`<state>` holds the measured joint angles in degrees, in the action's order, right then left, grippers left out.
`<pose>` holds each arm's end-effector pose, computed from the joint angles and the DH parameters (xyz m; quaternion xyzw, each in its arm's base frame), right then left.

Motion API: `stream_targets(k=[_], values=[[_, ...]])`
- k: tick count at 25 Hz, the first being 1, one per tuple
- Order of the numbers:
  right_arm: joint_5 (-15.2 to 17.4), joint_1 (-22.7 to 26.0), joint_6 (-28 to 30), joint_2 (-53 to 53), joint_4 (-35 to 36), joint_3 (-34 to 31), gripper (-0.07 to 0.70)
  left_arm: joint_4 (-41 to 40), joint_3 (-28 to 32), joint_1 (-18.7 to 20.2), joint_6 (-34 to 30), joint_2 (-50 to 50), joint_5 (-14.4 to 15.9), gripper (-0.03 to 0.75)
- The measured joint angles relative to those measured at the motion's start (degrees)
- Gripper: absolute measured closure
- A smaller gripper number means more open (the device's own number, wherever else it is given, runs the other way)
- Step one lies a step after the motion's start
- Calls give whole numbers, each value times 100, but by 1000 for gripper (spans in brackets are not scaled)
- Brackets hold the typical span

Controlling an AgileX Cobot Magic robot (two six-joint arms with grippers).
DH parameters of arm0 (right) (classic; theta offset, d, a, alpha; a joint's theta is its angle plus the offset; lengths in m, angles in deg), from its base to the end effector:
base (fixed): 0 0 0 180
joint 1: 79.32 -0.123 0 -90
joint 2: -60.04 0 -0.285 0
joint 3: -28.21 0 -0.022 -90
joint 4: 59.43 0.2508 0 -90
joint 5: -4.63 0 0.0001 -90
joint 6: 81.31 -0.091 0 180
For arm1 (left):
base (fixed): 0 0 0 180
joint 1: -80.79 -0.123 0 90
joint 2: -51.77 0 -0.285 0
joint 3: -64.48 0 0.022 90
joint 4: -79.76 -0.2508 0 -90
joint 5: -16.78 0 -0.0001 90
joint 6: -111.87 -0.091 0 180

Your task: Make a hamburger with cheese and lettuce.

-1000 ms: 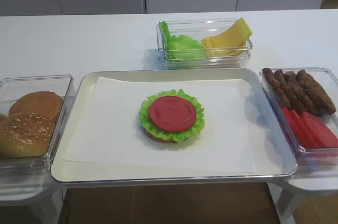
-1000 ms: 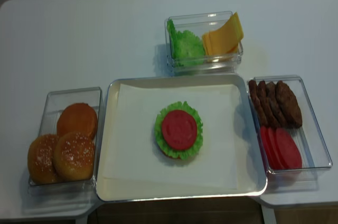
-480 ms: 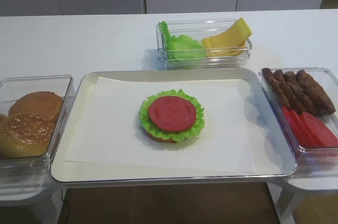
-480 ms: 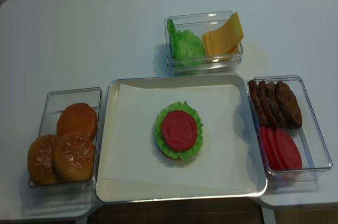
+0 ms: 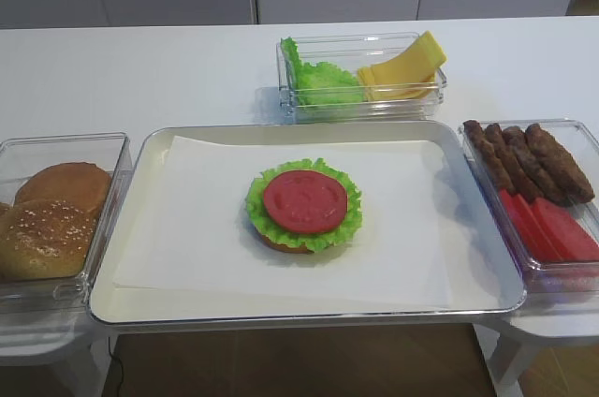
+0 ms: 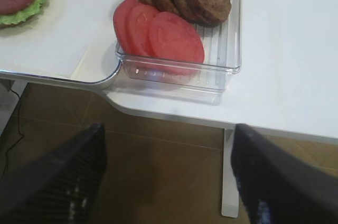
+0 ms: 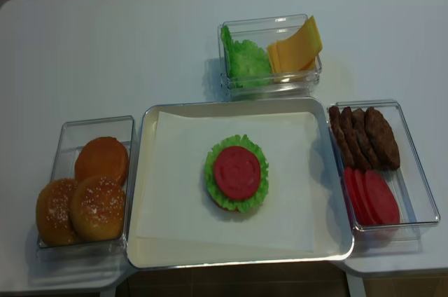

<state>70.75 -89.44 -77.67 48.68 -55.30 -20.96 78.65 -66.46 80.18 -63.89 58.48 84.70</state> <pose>-0.0001 0.0061 0.2675 -0.1087 0.8863 0.0613 0.4459 -0.0124 0.0015 0.2650 -0.0383 0.8808 -0.0053 0.4719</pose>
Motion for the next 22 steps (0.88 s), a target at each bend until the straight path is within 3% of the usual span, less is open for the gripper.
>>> stream_targets(k=[8,15,22], values=[[0,11,0,442,0,0,57,0,0,0,0,0,-11,357],[0,573,0,455,0,0,58,0,0,0,0,0,-11,357],[0,629,0,455,0,0,58,0,0,0,0,0,-11,357]])
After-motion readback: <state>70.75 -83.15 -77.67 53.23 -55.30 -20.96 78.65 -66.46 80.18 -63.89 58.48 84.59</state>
